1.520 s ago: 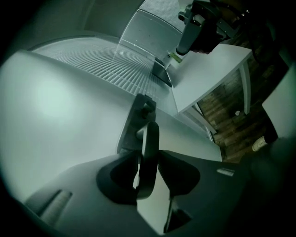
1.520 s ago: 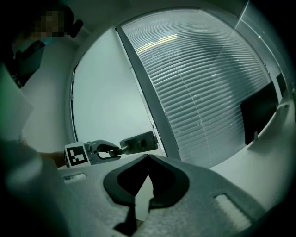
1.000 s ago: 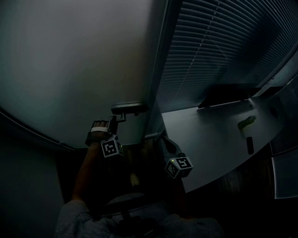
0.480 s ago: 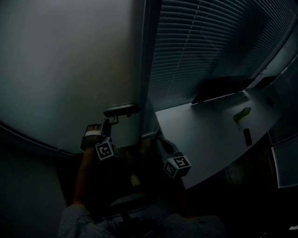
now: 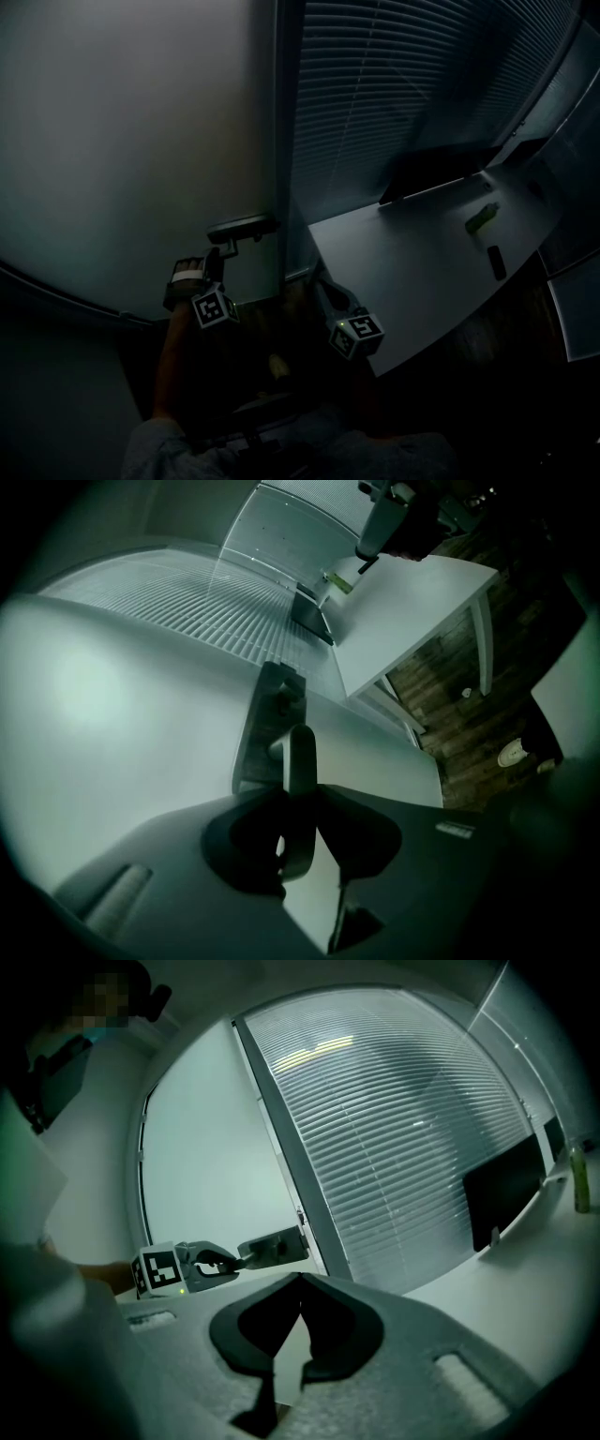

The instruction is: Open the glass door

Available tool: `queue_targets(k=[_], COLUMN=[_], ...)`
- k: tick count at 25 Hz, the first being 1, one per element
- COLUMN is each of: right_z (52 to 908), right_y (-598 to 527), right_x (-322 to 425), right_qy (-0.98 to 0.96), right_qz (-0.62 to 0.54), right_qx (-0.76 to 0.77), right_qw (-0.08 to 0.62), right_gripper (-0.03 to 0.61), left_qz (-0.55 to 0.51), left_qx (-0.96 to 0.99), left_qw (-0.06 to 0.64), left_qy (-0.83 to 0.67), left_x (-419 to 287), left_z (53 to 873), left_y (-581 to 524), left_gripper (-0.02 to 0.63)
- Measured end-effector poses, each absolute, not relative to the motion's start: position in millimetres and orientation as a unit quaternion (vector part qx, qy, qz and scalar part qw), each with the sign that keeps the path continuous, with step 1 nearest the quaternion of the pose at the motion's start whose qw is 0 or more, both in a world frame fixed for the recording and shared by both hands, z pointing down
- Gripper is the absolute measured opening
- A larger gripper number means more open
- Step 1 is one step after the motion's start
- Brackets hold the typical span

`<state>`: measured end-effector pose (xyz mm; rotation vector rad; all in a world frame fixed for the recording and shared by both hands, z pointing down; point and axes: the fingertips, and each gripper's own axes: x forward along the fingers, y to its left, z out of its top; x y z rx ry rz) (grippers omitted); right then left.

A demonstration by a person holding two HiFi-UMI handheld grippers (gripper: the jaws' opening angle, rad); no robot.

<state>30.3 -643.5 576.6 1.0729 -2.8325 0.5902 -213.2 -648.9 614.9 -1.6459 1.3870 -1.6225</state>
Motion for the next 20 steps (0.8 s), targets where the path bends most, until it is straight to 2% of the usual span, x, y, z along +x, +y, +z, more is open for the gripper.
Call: queue_targets(k=[9,20], right_z=[588.0,563.4], right_y=[-634.7,-604.6], right_x=[43.2,55.7], right_qy=[-0.906,-0.901], right_qz=[0.192,0.181], right_qx=[0.375,0.393], right_qw=[0.024,0.014], right_gripper=[0.002,0.002], left_qz=[-0.579,-0.578], left_qx=[-0.607,-0.613], left_qw=[0.227,0.237], left_qy=[0.495,0.483], left_x=[-203.7,-192.9], left_z=[625.9,614.3], left_y=[-639.4,-615.7], left_gripper=[0.104,0.106])
